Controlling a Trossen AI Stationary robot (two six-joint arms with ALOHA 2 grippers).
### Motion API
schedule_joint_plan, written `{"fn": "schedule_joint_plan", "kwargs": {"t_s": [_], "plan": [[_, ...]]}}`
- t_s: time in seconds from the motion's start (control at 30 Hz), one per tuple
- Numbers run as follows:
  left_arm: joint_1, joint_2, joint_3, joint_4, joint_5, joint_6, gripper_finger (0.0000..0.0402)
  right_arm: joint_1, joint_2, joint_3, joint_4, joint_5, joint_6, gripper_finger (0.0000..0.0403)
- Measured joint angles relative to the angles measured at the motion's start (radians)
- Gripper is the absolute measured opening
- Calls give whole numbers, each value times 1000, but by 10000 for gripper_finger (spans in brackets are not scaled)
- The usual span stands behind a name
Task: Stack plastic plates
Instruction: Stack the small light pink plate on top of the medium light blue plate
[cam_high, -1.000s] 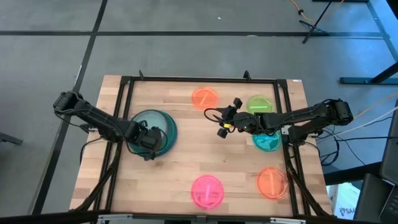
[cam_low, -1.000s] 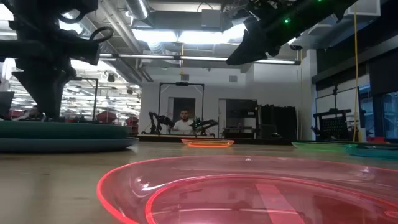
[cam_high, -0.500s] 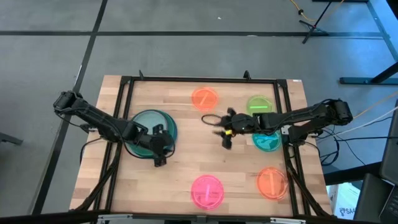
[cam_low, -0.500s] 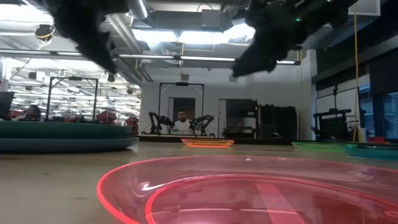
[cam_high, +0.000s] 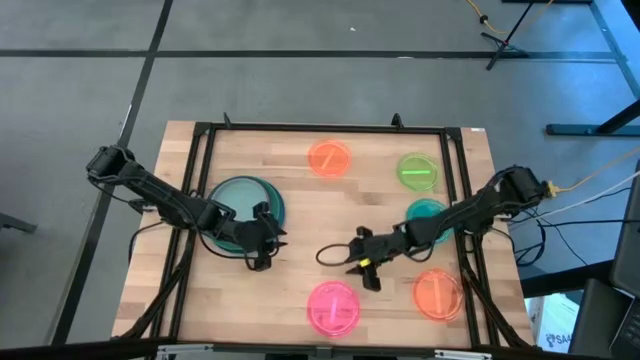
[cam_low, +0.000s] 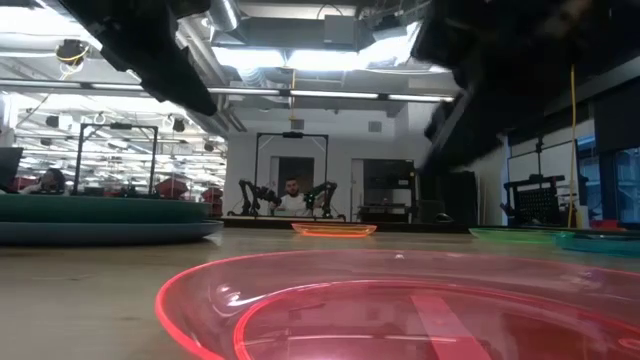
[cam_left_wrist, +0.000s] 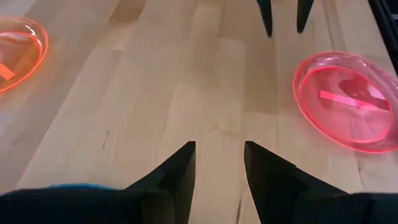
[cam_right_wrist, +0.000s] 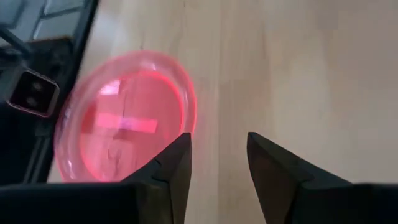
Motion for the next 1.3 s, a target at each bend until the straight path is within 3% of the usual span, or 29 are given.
{"fn": "schedule_joint_plan", "kwargs": {"t_s": [0.33,0.93,1.3], "plan": [[0,0,-1,44,-25,-1,131,67,152,1,95,-18,135,147],[5,0,-1,76,-62,49,131,64,220,3,157,7,150,143],[6,0,-1,76,-77,50,131,63,228,3,144,50,69,15]]}}
